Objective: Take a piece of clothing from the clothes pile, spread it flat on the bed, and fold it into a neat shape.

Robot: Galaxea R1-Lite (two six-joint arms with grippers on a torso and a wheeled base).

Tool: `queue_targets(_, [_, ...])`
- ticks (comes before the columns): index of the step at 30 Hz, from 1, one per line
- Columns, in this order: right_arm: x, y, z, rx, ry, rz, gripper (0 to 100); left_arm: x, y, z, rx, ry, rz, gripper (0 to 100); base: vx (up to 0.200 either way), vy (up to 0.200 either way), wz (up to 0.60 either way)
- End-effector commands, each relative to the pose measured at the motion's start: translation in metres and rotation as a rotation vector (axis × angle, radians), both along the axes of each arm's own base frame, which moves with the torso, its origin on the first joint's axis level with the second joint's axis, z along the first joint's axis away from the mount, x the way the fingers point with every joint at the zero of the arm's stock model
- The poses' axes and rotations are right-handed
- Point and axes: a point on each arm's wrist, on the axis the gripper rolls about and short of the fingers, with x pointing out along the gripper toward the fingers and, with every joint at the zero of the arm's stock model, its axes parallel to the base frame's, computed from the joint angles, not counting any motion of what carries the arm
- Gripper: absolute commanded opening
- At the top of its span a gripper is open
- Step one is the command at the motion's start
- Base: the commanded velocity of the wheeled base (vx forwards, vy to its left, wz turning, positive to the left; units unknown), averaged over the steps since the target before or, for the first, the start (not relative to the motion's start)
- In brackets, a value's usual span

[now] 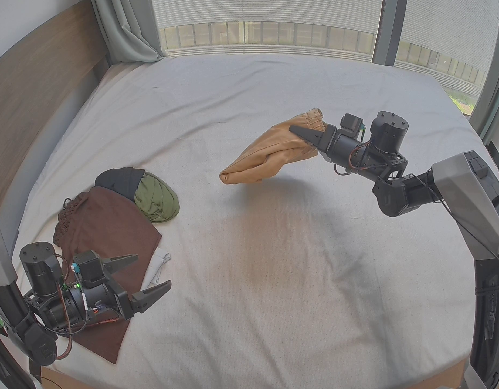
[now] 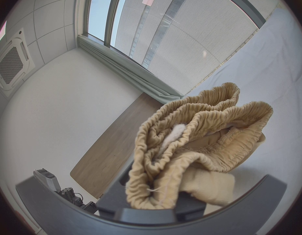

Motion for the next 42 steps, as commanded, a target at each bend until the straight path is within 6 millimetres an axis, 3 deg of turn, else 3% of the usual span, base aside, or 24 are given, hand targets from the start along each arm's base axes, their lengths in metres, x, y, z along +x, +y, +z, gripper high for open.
queue_targets(1, [0.01, -0.002, -0.001, 0.017, -0.005, -0.013, 0, -0.001, 0.0, 0.0, 0.0, 0.001, 0.0, 100, 0.0, 0.0, 0.0])
queue_targets(9, [0.024, -0.003, -0.007, 0.038, -0.018, -0.027, 0, -0.001, 0.0, 0.0, 0.0, 0.001, 0.0, 100, 0.0, 0.0, 0.0])
queue_targets(15, [0.033, 0.004, -0.046, 0.011, 0.066, -0.022, 0, -0.001, 0.0, 0.001, -0.001, -0.004, 0.0, 100, 0.0, 0.0, 0.0])
queue_targets(19, [0.034, 0.005, -0.056, 0.003, 0.091, -0.024, 0, -0.001, 0.0, 0.001, -0.001, -0.004, 0.0, 100, 0.0, 0.0, 0.0])
queue_targets(21, [0.028, 0.0, -0.072, -0.021, 0.149, -0.03, 0, -0.001, 0.0, 0.001, -0.001, -0.006, 0.0, 100, 0.0, 0.0, 0.0])
queue_targets(28, [0.007, -0.008, -0.086, -0.055, 0.203, -0.037, 0, -0.002, 0.0, 0.004, -0.005, -0.02, 0.0, 100, 0.0, 0.0, 0.0])
queue_targets(38, [-0.005, -0.012, -0.116, -0.066, 0.243, -0.037, 0, -0.001, 0.0, 0.007, -0.008, -0.032, 0.001, 100, 0.0, 0.0, 0.0])
queue_targets(42, [-0.009, -0.014, -0.142, -0.075, 0.272, -0.039, 0, -0.001, 0.0, 0.007, -0.007, -0.035, 0.0, 100, 0.0, 0.0, 0.0])
